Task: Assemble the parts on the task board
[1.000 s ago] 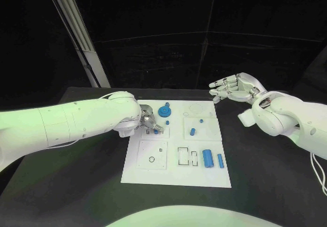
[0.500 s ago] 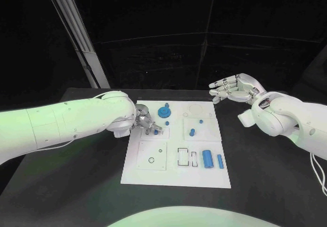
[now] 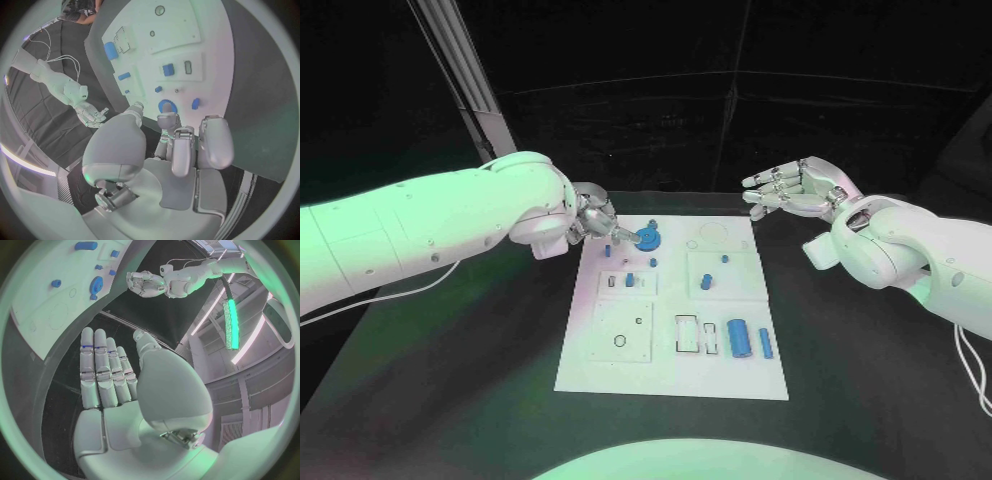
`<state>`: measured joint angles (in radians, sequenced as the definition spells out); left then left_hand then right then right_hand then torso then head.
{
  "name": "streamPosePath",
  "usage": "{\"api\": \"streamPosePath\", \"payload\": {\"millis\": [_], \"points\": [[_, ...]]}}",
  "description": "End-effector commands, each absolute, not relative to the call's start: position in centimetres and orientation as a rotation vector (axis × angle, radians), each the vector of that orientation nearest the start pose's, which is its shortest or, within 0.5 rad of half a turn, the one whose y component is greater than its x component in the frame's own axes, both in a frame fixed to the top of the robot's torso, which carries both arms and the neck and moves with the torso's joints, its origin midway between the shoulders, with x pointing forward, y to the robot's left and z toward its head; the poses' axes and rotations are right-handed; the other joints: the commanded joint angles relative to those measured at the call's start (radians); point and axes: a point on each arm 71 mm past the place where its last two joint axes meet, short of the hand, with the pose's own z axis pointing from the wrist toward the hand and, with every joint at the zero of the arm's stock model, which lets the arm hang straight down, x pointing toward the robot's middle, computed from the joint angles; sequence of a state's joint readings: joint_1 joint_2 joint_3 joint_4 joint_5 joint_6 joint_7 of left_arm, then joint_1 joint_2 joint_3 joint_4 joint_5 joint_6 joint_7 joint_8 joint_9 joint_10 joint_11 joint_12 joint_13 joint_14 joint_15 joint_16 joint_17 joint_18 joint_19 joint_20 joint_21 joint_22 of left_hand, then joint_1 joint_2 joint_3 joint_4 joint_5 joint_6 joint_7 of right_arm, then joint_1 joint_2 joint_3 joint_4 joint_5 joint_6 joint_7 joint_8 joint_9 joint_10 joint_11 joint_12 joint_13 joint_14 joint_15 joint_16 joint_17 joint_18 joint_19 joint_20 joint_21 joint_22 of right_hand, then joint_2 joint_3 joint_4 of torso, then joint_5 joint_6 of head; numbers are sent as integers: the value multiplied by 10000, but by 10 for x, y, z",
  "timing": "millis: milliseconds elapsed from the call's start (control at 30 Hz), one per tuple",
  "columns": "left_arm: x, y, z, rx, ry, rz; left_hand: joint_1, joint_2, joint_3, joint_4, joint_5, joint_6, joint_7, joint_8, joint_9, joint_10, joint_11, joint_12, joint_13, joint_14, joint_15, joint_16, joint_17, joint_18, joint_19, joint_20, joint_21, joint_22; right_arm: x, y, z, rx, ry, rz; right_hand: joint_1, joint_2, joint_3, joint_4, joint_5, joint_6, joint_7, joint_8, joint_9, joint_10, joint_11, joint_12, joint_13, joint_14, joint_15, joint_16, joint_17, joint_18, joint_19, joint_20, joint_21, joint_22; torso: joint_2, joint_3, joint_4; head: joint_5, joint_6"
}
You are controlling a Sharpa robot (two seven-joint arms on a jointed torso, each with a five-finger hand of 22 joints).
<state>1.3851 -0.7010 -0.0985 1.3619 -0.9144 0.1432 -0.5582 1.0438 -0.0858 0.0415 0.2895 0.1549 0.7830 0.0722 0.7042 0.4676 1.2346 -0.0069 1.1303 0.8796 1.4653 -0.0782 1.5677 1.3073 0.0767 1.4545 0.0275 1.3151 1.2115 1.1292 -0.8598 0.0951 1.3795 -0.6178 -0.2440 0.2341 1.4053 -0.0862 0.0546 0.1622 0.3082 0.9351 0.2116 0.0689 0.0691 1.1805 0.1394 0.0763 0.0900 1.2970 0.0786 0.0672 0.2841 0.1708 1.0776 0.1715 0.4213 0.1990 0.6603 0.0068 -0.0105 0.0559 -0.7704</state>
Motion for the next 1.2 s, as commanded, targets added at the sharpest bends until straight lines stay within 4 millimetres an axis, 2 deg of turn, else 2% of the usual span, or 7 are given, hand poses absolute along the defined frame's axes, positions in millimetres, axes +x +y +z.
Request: {"api": "streamPosePath", "payload": {"millis": [33,200,400,533,733,933,1200], "points": [[535,198,-165,-2621,23539,-3986,163,60,-92,-1,-40,-55,40,-78,-69,-29,64,-29,-64,1055,102,31,2635,15,-20,76,-81,-54,514,-252,-174,6087,15523,12211,-71,30,-57,18,20,-71,27,-42,-8,-60,14,58,-12,-69,-6,-35,-16,90,-16,58,-70,-9,-2,19,2,42,21],[559,206,-161,-2429,23211,-3171,321,201,-162,-13,-40,-43,61,-125,-160,-104,87,-92,-186,1055,125,31,2635,37,-50,109,-160,-144,514,-251,-174,6080,15522,12241,-68,38,-61,15,26,-67,27,-37,-6,-68,15,64,-15,-77,-4,-34,-18,91,-18,60,-77,-13,21,-16,-3,63,73],[581,206,-164,-2373,23135,-2655,468,298,-232,-18,-38,44,56,-121,-225,-71,87,-39,-133,1055,132,31,2635,31,-33,126,-139,-100,514,-249,-174,6065,15521,12279,-53,64,-61,4,40,-54,24,-24,1,-80,13,81,-20,-85,-4,-28,-22,94,-19,64,-90,-21,30,-3,-22,96,83],[586,209,-173,-2261,23419,-2226,529,395,-335,-4,-42,234,13,-58,-268,-8,56,33,-60,1055,114,31,2635,20,-5,121,-95,-31,514,-248,-174,6055,15530,12302,-51,67,-61,3,41,-53,23,-23,1,-81,13,82,-20,-86,-4,-27,-22,94,-18,64,-90,-21,67,-8,-47,121,101],[589,211,-187,-2205,23834,-1854,526,502,-446,10,-57,386,-30,-3,-304,53,20,99,11,1055,87,31,2635,10,20,103,-58,28,515,-247,-174,6046,15516,12317,-43,79,-60,-2,47,-48,21,-18,4,-85,11,91,-22,-88,-5,-24,-24,96,-17,65,-95,-24,62,-5,-19,163,78],[590,211,-196,-2159,24121,-1753,509,575,-510,12,-74,456,-53,24,-324,87,0,135,51,1055,70,31,2635,2,37,90,-30,71,515,-246,-175,6031,15521,12351,-36,90,-58,-6,55,-45,21,-15,6,-89,11,98,-24,-90,-6,-22,-25,97,-16,65,-99,-27,63,-14,-40,204,42],[588,209,-205,-1854,24645,-1865,520,638,-557,3,-81,518,-75,49,-340,124,-18,173,96,1055,56,31,2635,-12,61,78,19,140,516,-245,-175,6028,15532,12365,-36,90,-58,-6,55,-45,21,-15,6,-89,11,98,-24,-90,-6,-22,-25,97,-16,65,-99,-27,47,-7,-20,198,3]]}}
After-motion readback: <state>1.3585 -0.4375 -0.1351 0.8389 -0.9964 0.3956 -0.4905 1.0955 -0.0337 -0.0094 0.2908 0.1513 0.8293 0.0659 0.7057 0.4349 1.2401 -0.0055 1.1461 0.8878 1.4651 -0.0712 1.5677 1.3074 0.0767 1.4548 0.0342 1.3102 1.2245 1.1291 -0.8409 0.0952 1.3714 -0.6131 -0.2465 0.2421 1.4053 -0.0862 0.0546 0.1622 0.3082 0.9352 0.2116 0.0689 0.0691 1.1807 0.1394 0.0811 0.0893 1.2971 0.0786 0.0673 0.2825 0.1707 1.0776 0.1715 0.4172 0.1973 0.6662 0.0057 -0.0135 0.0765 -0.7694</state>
